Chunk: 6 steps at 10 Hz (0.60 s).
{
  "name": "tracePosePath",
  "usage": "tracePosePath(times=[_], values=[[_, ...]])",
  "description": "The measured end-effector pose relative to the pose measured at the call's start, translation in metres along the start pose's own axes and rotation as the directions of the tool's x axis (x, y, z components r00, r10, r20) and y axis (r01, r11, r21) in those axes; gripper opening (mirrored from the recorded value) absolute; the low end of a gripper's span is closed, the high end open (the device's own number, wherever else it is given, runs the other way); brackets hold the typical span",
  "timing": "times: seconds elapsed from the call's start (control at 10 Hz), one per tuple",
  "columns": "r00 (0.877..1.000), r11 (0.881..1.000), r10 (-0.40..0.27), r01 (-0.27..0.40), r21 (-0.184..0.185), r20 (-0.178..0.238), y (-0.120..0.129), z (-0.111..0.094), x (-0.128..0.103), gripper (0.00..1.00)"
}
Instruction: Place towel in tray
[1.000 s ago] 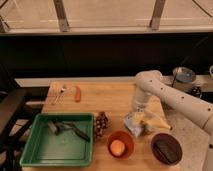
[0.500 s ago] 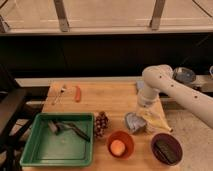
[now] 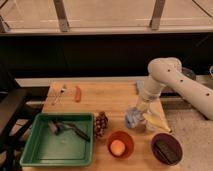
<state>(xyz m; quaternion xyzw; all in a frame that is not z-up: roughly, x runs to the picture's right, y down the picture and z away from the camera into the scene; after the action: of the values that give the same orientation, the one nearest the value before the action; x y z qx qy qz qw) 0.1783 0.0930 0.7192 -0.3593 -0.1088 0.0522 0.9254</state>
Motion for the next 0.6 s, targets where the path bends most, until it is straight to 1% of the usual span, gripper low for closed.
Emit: tracePosePath(times=[0.3,0.5,0.6], values=[[0.995,0.996,-0.087,0.087,0.002,0.039,0.001,-0.011,-0.047,0.00],[0.984,0.986,-0.168,0.168,0.006,0.063,0.002,-0.014,-0.091,0.00],[0.973,0.976,-0.218,0.218,0.009,0.080,0.004,-0.016,-0.120,0.00]])
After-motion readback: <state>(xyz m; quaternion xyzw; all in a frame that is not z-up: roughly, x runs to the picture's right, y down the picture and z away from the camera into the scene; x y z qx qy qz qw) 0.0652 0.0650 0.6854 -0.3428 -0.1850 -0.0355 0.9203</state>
